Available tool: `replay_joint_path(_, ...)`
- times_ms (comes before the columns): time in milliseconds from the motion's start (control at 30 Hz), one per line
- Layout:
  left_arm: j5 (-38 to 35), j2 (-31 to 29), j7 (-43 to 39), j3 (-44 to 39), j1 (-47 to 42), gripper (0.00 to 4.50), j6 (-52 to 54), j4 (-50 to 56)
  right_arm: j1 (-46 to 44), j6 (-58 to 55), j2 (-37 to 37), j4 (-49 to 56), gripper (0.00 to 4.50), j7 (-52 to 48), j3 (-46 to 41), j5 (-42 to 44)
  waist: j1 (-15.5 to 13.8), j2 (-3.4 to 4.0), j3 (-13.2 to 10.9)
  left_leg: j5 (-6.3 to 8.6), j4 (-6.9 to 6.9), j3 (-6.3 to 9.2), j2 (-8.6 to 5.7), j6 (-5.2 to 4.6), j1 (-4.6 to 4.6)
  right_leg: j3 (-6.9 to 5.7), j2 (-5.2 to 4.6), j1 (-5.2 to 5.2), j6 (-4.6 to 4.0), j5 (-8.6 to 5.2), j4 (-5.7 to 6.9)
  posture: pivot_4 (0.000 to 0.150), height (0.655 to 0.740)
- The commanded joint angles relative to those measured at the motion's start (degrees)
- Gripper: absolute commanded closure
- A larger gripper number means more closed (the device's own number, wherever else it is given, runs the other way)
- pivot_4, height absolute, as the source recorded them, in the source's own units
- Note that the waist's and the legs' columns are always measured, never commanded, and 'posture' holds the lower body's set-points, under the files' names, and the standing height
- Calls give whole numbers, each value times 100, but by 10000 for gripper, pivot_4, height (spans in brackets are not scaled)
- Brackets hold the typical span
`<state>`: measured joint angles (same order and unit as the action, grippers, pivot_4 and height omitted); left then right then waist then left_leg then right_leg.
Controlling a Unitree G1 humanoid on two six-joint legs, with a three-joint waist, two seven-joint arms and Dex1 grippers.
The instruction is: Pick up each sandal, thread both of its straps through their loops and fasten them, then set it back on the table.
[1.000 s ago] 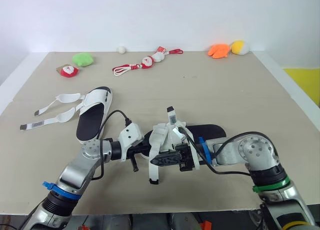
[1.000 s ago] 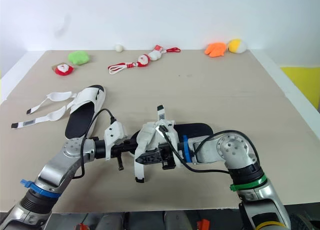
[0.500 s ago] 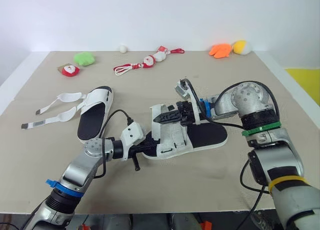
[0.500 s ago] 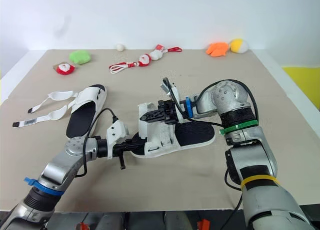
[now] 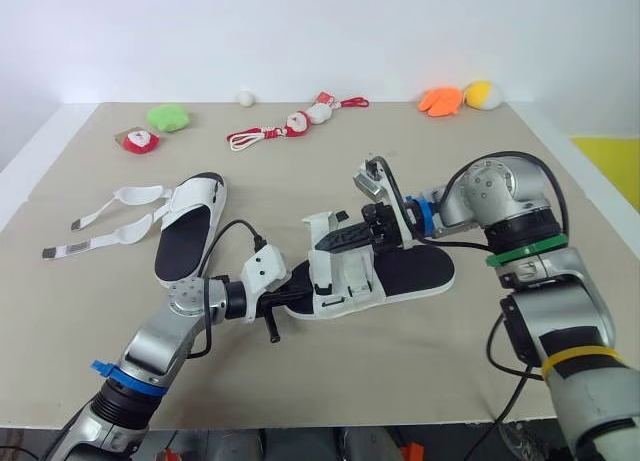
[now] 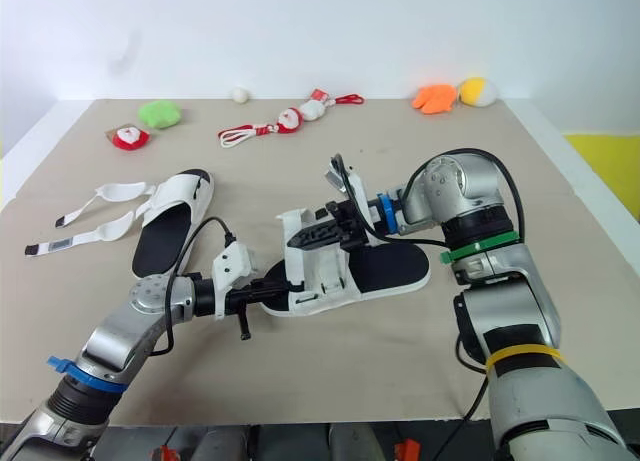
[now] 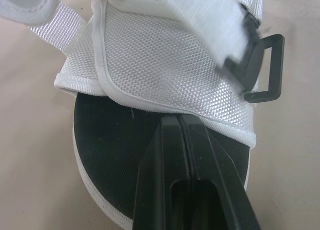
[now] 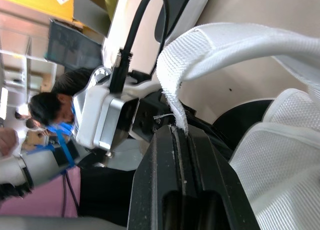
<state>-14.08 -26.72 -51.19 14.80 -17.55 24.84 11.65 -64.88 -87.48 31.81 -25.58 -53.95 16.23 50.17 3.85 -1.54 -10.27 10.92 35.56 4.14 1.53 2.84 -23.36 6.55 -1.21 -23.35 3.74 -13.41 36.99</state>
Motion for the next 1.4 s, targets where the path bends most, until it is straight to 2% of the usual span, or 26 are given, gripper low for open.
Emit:
replay_joint_path(33, 166, -32, -5, 255, 119, 45000, 116, -272, 97, 302, 220, 498, 44744, -434, 303, -282, -1, 0, 0, 0, 0, 0, 0, 0, 0, 0, 0, 0, 0, 0, 0, 1500, 7400)
replay_joint_path(967, -77, 126, -147, 18, 370, 45000, -229, -831, 151, 555, 373, 968, 44744, -1137, 641, -1037, 4, 2, 0, 1, 0, 0, 0, 1, 2, -4, -2, 0, -4, -2, 0, 1500, 7400)
replay_joint_path(1300, -35, 126, -96, 49, 396, 45000, -268, -823, 85, 525, 120, 1213, 44744, -699, 388, -1236, 10, 3, 0, 1, 0, 0, 1, 1, 4, -4, -2, -1, -4, -2, 0, 1500, 7400)
replay_joint_path(1400, -36, 123, -82, 48, 405, 45000, -271, -810, 47, 598, 121, 1580, 44744, -536, 347, -1290, 10, 3, 0, 1, 0, 0, 1, 1, 3, -5, -3, 0, -3, -2, 0, 1500, 7400)
